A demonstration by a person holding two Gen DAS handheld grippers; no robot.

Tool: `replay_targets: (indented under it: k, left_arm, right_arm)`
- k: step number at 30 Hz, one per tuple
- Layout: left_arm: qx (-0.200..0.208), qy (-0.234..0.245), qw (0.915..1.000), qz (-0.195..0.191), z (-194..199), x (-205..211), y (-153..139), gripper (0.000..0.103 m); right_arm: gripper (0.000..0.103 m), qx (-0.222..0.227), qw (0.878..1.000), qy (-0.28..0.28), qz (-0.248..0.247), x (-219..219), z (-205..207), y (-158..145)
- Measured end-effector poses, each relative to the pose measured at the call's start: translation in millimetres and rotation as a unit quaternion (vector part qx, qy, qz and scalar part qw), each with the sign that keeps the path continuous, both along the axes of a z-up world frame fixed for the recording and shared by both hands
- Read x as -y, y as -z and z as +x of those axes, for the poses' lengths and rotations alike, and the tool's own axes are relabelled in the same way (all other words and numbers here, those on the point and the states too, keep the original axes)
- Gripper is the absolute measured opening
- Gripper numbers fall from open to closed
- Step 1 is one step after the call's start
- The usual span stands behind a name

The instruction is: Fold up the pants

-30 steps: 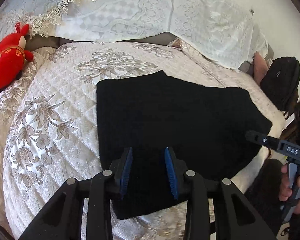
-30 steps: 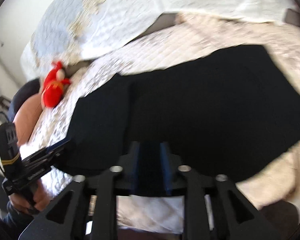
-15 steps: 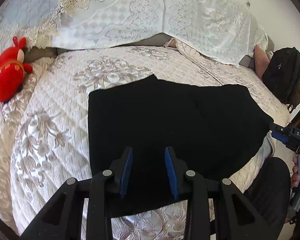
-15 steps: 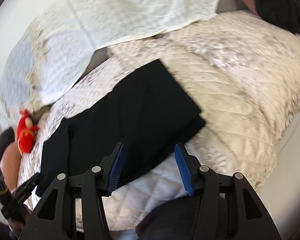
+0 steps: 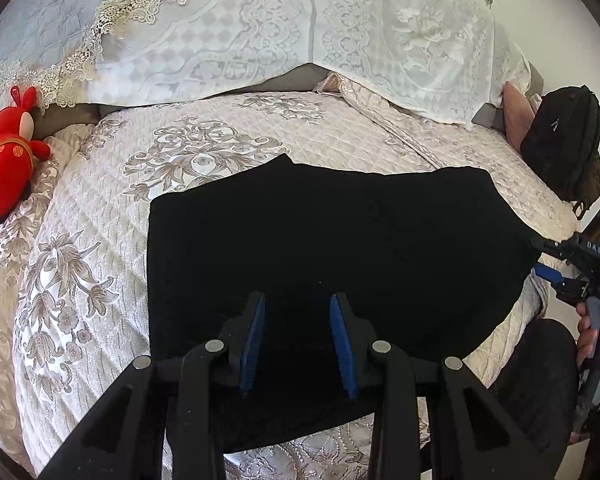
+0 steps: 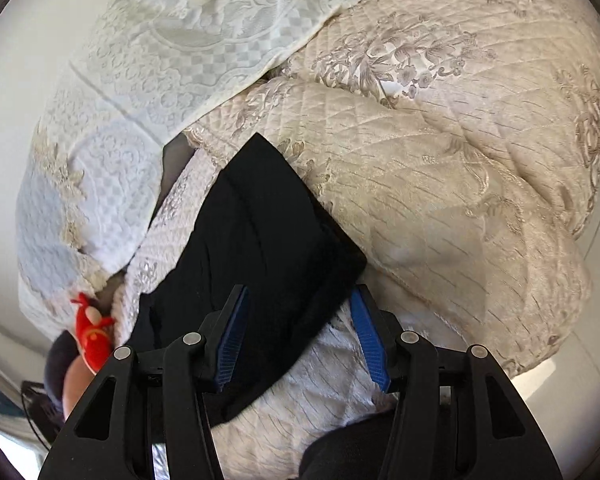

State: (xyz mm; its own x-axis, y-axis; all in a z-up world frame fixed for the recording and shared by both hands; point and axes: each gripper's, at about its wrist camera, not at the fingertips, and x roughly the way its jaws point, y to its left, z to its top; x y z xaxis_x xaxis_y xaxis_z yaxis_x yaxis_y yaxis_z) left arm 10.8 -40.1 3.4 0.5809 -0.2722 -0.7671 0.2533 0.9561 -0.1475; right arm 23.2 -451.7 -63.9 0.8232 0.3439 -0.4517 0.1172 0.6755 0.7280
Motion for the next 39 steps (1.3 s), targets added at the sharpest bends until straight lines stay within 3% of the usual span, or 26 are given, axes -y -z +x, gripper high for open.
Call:
replay_targets:
  k: [3,7,11,13,15,17,21,28,39]
  left_arm:
    - [-0.004,-0.009,0.9999,0.003,3,-1,3,0.036]
    - [-0.011,-0.021,0.9995,0.021,6,-2,6,0.036]
    - [-0.021,-0.029,0.9992,0.019,8,-4,11,0.036]
    - [-0.024,-0.032,0.999,0.021,9,-4,12,0.036]
    - [-0.026,-0.033,0.9989,0.019,9,-5,13,0.036]
    - [-0.027,-0.035,0.9987,0.024,9,-5,14,0.036]
    - [-0.028,-0.041,0.9985,0.023,10,-9,15,0.036]
    - [-0.027,-0.049,0.9982,0.021,7,-15,15,0.036]
    - [-0.025,-0.07,0.9972,0.003,1,-36,11,0.036]
  right_arm:
    - [0.056,0.007,1.0,0.006,0.019,2,1,-2]
    - [0.056,0.049,0.999,0.006,0.022,-2,-6,-10]
    - [0.056,0.013,0.999,-0.004,0.035,-2,12,1]
    - [0.055,0.021,0.999,-0.004,0.032,-2,14,-3]
    - [0.047,0.023,1.0,-0.007,0.014,-6,17,-9]
    - [0.025,0.022,1.0,-0.012,0.005,-9,20,-9]
    - [0.023,0.022,1.0,-0.011,-0.011,-14,22,-14]
    - [0.021,0.065,0.997,-0.03,-0.041,-31,11,-46]
    - [0.021,0.127,0.981,-0.11,-0.101,-104,6,-97]
